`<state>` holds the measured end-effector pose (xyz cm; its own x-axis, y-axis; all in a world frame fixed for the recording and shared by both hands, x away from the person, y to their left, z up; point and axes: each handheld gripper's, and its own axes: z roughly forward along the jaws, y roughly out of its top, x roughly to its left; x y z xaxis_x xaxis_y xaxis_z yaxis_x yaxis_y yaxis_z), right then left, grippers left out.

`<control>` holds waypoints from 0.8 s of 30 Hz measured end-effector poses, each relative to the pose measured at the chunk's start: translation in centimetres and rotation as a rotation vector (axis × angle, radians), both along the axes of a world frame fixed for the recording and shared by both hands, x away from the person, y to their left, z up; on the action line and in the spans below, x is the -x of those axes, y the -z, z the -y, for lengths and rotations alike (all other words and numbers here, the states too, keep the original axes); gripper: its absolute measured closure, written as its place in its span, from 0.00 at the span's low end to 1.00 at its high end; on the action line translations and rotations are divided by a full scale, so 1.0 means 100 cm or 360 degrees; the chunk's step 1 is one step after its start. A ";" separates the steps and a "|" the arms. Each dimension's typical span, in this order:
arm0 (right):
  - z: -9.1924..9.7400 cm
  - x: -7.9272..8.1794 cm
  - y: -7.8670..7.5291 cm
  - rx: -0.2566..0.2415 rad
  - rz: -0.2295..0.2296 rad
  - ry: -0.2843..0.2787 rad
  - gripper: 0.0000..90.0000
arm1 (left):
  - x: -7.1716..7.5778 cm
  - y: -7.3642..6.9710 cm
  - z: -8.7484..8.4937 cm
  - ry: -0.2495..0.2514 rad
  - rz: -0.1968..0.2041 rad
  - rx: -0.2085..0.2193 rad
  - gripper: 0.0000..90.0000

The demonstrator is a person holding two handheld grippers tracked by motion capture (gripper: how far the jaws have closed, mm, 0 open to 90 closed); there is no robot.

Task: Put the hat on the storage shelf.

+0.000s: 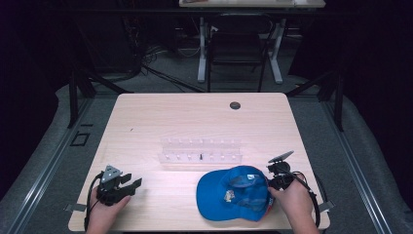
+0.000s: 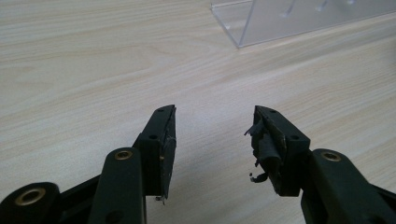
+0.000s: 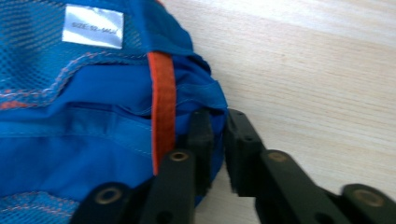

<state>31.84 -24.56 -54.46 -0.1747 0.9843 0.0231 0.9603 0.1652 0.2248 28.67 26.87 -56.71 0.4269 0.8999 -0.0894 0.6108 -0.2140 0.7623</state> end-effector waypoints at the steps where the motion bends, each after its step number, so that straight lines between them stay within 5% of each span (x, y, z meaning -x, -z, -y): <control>1: 0.000 -0.001 0.000 -0.0004 -0.0011 -0.0007 0.96 | 0.000 0.000 0.000 0.0003 0.0001 0.0000 0.56; 8: 0.002 -0.002 0.001 -0.0075 -0.0003 0.0009 1.00 | 0.000 0.000 0.000 -0.0002 0.0001 -0.0003 0.56; 15: 0.012 -0.006 -0.004 -0.0118 -0.0071 0.0003 1.00 | 0.000 0.001 0.001 0.0002 -0.0001 -0.0001 0.56; 24: 0.022 -0.007 -0.031 -0.0136 -0.0078 -0.0039 1.00 | 0.000 0.001 0.001 0.0001 -0.0001 -0.0005 0.56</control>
<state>32.50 -26.74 -51.38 -0.1951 0.9739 0.1156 0.9664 0.1708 0.1920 28.65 26.75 -56.77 0.4274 0.8999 -0.0869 0.6110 -0.2167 0.7614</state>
